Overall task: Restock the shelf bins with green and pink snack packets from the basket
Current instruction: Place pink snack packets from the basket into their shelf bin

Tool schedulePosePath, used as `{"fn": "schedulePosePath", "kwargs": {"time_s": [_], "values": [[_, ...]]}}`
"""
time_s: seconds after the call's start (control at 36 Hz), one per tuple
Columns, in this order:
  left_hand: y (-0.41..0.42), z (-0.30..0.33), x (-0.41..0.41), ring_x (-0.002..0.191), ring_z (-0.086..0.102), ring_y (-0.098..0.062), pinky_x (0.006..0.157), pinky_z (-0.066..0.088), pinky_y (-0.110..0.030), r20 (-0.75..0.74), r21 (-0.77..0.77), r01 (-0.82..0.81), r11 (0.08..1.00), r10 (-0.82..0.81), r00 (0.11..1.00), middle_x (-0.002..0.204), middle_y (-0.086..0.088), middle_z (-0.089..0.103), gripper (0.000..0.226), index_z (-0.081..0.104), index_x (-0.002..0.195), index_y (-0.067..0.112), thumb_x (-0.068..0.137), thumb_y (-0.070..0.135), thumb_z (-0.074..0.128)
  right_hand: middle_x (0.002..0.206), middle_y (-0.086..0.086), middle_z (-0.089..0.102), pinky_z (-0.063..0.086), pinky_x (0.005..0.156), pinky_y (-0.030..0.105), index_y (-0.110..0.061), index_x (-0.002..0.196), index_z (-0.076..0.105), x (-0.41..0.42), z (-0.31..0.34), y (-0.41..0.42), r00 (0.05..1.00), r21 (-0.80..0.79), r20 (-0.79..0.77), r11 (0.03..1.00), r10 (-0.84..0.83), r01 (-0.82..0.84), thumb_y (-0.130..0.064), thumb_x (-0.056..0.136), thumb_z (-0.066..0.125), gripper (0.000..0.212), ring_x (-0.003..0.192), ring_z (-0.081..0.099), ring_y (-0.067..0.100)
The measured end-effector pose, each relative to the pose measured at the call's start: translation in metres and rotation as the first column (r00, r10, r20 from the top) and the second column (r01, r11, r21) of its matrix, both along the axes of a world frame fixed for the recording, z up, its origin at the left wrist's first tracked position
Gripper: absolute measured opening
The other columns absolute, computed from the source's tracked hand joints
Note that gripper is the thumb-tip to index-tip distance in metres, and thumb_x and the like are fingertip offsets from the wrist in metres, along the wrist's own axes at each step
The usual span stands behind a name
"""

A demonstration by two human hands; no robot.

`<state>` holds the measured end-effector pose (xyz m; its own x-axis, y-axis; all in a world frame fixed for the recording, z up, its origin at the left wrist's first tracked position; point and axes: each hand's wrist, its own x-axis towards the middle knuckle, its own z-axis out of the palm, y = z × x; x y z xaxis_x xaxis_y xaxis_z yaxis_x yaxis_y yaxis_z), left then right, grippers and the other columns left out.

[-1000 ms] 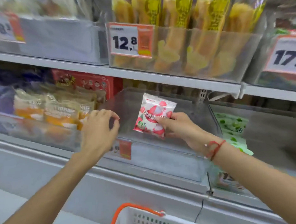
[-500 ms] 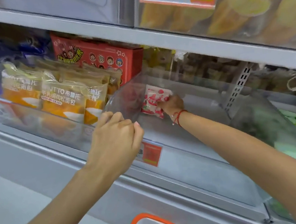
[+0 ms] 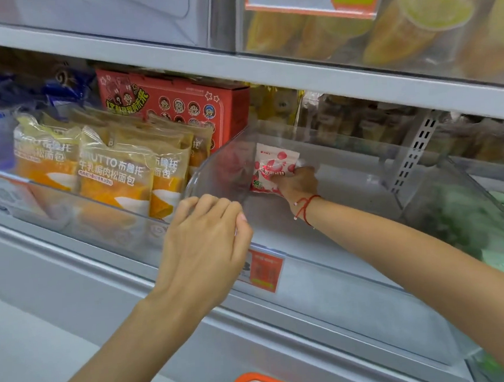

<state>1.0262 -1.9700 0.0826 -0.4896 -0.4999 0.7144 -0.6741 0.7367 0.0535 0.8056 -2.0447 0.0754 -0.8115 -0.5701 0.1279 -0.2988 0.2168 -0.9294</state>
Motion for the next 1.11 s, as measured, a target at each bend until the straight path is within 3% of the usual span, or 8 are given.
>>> {"fn": "schedulePosePath", "kwargs": {"time_s": [0.25, 0.42, 0.56, 0.72, 0.81, 0.92, 1.0, 1.11], "values": [[0.003, 0.002, 0.001, 0.085, 0.059, -0.016, 0.088, 0.029, -0.028, -0.003, 0.063, 0.028, 0.998, -0.027, 1.0, 0.084, 0.009, 0.063, 0.038, 0.061, 0.084, 0.021, 0.094, 0.025, 0.025, 0.115, 0.009, 0.064, 0.051, 0.073, 0.023, -0.007, 0.118, 0.055, -0.008, -0.01, -0.01, 0.998, -0.055, 0.024, 0.996, -0.064, 0.065, -0.03, 0.075, 0.079, 0.054, 0.105, 0.064, 0.024], [0.001, 0.002, 0.001, 0.082, 0.059, -0.016, 0.088, 0.028, -0.029, -0.01, 0.073, 0.023, 0.997, -0.022, 1.0, 0.08, 0.009, 0.063, 0.04, 0.063, 0.082, 0.021, 0.094, 0.025, 0.025, 0.135, 0.01, 0.05, 0.051, 0.092, 0.033, -0.005, 0.135, 0.039, -0.012, 0.0, 0.001, 0.999, 0.125, 0.019, 0.992, -0.025, 0.023, -0.041, 0.073, 0.078, 0.082, 0.117, 0.055, 0.028], [0.0, 0.0, 0.001, 0.082, 0.059, -0.018, 0.089, 0.029, -0.03, 0.032, 0.108, 0.008, 0.994, -0.011, 0.999, 0.079, 0.007, 0.063, 0.047, 0.063, 0.082, 0.02, 0.096, 0.028, 0.02, 0.097, 0.005, 0.065, 0.049, 0.055, 0.023, -0.007, 0.117, 0.061, 0.007, 0.033, 0.061, 0.977, 0.322, -0.046, 0.929, 0.21, -0.185, -0.025, 0.085, 0.069, 0.038, 0.076, 0.06, 0.017], [0.013, 0.011, -0.003, 0.086, 0.059, -0.02, 0.086, 0.024, -0.031, 0.014, 0.185, -0.01, 0.983, 0.008, 1.0, 0.083, 0.005, 0.068, 0.05, 0.063, 0.087, 0.021, 0.093, 0.036, 0.016, 0.071, -0.001, 0.055, 0.039, 0.047, 0.02, -0.014, 0.109, 0.05, 0.048, 0.063, 0.157, 0.872, 0.454, -0.002, 0.777, 0.49, -0.436, -0.022, 0.087, 0.068, 0.03, 0.055, 0.049, 0.009], [0.04, 0.018, -0.011, 0.081, 0.06, -0.021, 0.085, 0.025, -0.031, -0.058, 0.184, 0.035, 0.982, -0.024, 0.998, 0.083, 0.005, 0.07, 0.035, 0.064, 0.086, 0.021, 0.092, 0.035, 0.032, 0.072, -0.003, 0.059, 0.039, 0.05, 0.016, -0.019, 0.099, 0.061, 0.06, 0.072, 0.199, 0.817, 0.418, -0.05, 0.755, 0.574, -0.505, -0.022, 0.086, 0.067, 0.015, 0.061, 0.051, 0.008], [0.091, 0.023, -0.015, 0.076, 0.059, -0.021, 0.08, 0.032, -0.032, -0.222, 0.211, 0.112, 0.971, -0.064, 0.973, 0.073, 0.008, 0.063, 0.019, 0.064, 0.086, 0.02, 0.09, 0.029, 0.048, 0.067, -0.009, 0.058, 0.039, 0.059, 0.017, -0.028, 0.081, 0.066, 0.065, 0.084, 0.252, 0.745, 0.313, -0.398, 0.842, 0.536, -0.438, -0.018, 0.082, 0.069, 0.011, 0.061, 0.049, 0.002], [0.126, 0.016, -0.011, 0.075, 0.058, -0.02, 0.076, 0.036, -0.033, -0.282, 0.248, 0.143, 0.958, -0.07, 0.957, 0.069, 0.013, 0.048, 0.01, 0.065, 0.087, 0.021, 0.089, 0.023, 0.056, 0.064, -0.008, 0.058, 0.039, 0.06, 0.018, -0.028, 0.077, 0.067, 0.066, 0.08, 0.285, 0.77, 0.235, -0.341, 0.842, 0.54, -0.486, -0.018, 0.081, 0.071, 0.012, 0.056, 0.048, 0.002], [0.163, -0.005, -0.005, 0.086, 0.06, -0.019, 0.074, 0.039, -0.033, -0.272, 0.336, 0.14, 0.931, -0.046, 0.961, 0.087, 0.009, 0.066, 0.012, 0.066, 0.091, 0.025, 0.09, 0.025, 0.054, 0.065, -0.007, 0.061, 0.048, 0.065, 0.027, -0.028, 0.075, 0.067, 0.065, 0.047, 0.322, 0.749, 0.318, -0.189, 0.762, 0.635, -0.565, -0.017, 0.082, 0.069, 0.014, 0.056, 0.053, 0.004]]}}
